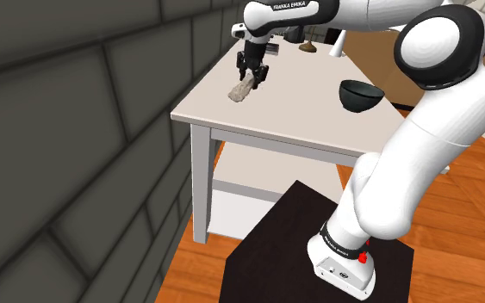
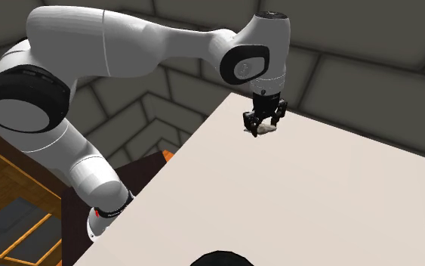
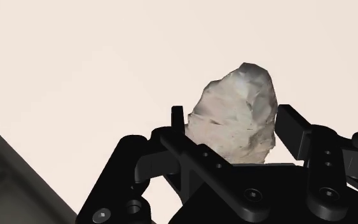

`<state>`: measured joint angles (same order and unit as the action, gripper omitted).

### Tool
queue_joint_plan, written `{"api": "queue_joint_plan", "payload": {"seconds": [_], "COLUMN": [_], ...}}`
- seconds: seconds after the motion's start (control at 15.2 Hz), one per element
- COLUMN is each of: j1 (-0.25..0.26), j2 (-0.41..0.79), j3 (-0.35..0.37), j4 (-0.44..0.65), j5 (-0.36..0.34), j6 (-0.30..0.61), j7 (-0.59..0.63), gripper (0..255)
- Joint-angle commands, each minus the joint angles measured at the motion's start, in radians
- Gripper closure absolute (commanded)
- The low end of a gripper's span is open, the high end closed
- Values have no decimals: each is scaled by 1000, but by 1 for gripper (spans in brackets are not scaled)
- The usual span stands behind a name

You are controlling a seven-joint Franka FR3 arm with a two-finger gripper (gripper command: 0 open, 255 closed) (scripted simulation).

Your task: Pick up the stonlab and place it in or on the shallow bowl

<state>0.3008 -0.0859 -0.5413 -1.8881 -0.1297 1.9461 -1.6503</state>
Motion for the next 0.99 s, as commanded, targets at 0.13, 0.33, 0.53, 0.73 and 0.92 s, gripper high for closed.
{"api": "queue_joint_plan", "payload": {"seconds": [0.13, 0.33, 0.53, 0.73, 0.92], "j1": [1, 1, 2, 2, 2], "j2": [0, 2, 7, 14, 24], "j3": [1, 1, 1, 1, 0], "j4": [55, 98, 143, 191, 241], "j5": [2, 5, 9, 14, 20], "j6": [-55, -96, -136, -177, -219], "j7": [-6, -10, -15, -21, -28], "gripper": [255, 255, 255, 255, 255]}}
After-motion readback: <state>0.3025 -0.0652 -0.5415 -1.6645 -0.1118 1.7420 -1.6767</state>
